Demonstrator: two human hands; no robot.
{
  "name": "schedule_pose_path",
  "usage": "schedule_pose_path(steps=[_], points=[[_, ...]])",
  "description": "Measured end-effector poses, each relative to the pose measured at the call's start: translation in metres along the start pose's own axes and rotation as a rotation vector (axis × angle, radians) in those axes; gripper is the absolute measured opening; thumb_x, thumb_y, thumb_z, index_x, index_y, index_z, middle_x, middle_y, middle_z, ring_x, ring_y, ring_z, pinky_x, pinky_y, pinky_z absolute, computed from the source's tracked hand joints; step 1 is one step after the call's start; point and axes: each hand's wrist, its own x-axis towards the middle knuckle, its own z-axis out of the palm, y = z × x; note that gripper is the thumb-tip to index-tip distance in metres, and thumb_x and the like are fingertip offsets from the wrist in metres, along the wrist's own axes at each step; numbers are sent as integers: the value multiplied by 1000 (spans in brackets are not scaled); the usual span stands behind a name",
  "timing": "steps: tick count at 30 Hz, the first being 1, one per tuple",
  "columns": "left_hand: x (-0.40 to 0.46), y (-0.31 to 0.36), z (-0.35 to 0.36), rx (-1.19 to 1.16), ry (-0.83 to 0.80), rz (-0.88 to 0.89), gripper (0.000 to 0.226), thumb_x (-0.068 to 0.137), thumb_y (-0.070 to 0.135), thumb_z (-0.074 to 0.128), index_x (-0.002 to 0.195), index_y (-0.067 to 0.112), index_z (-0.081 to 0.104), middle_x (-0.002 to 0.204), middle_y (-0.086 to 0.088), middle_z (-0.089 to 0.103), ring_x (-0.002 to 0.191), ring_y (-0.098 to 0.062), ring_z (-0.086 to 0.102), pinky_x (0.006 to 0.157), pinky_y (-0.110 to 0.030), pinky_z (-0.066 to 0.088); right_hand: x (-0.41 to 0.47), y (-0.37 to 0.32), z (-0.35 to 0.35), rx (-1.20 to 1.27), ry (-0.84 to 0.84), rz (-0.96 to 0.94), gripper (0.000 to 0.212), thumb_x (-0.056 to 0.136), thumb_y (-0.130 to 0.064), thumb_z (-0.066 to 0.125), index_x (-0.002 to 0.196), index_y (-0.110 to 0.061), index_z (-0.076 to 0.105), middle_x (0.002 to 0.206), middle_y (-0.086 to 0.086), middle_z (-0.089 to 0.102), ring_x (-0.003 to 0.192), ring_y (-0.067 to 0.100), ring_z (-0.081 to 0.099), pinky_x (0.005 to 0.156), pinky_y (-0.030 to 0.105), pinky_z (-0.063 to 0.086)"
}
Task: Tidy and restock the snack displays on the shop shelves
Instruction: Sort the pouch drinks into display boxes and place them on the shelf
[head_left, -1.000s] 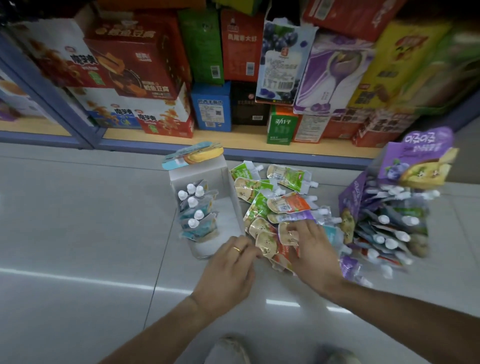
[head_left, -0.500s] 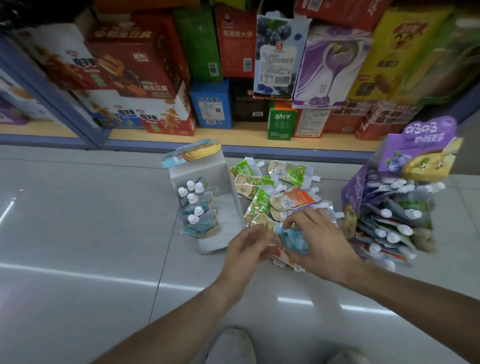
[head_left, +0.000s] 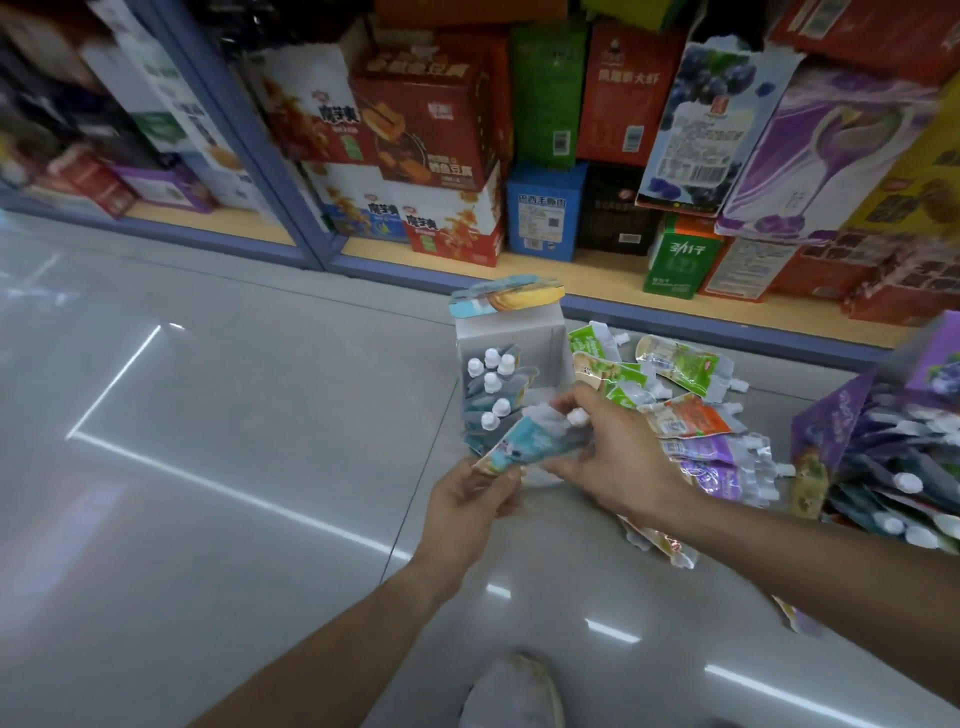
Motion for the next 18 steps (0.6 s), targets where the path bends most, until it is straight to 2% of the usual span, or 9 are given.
schedule_pose_path(steps=[2, 4, 6, 10, 11, 14, 18], points=[[0, 0, -5, 67, 50, 4, 27, 88, 10, 80, 112, 5, 67, 78, -2, 72, 64, -19, 67, 67, -31, 60, -2, 2, 9, 11, 56, 19, 34, 72, -19, 87, 99, -24, 65, 89, -9, 68, 80, 13, 66, 62, 10, 39], [1, -4, -13, 271, 234, 54, 40, 80, 22, 88, 110, 17, 63, 71, 4, 69, 59, -15, 65, 65, -31, 57, -1, 1, 16, -32, 69, -29, 32, 76, -15, 83, 98, -24, 62, 87, -6, 69, 78, 14, 66, 65, 21, 45], [4, -6, -21, 512, 365, 119, 56, 70, 36, 93, 109, 24, 56, 80, 3, 64, 70, -16, 64, 70, -33, 55, 5, 1, 24, -86, 37, -63, 35, 78, -14, 78, 101, -25, 54, 88, -3, 68, 81, 18, 66, 69, 32, 51], [21, -9, -17, 652, 259, 109, 93, 62, 51, 94, 133, 17, 46, 117, 2, 56, 103, -18, 62, 88, -37, 55, 14, 2, 50, -88, -79, -75, 44, 79, -10, 74, 103, -26, 42, 102, -3, 62, 92, 23, 65, 78, 43, 54], [27, -10, -14, 651, 248, 106, 90, 65, 50, 92, 134, 13, 47, 119, 1, 57, 107, -20, 62, 89, -36, 55, 14, 3, 56, -37, -79, -86, 47, 78, -8, 74, 104, -27, 40, 107, -5, 57, 94, 22, 64, 80, 44, 55], [39, -10, -4, 700, 255, 125, 52, 84, 40, 81, 116, 6, 58, 107, -6, 67, 102, -29, 66, 78, -32, 48, 13, 8, 65, 88, 5, -72, 51, 79, -6, 76, 107, -28, 39, 113, -7, 48, 102, 19, 60, 86, 43, 57], [40, -16, -3, 705, 263, 146, 46, 87, 51, 75, 109, 15, 57, 99, 1, 66, 92, -24, 65, 76, -33, 49, 4, 17, 54, 112, 78, -69, 40, 84, -12, 74, 114, -22, 48, 123, -7, 49, 109, 15, 58, 89, 41, 56]])
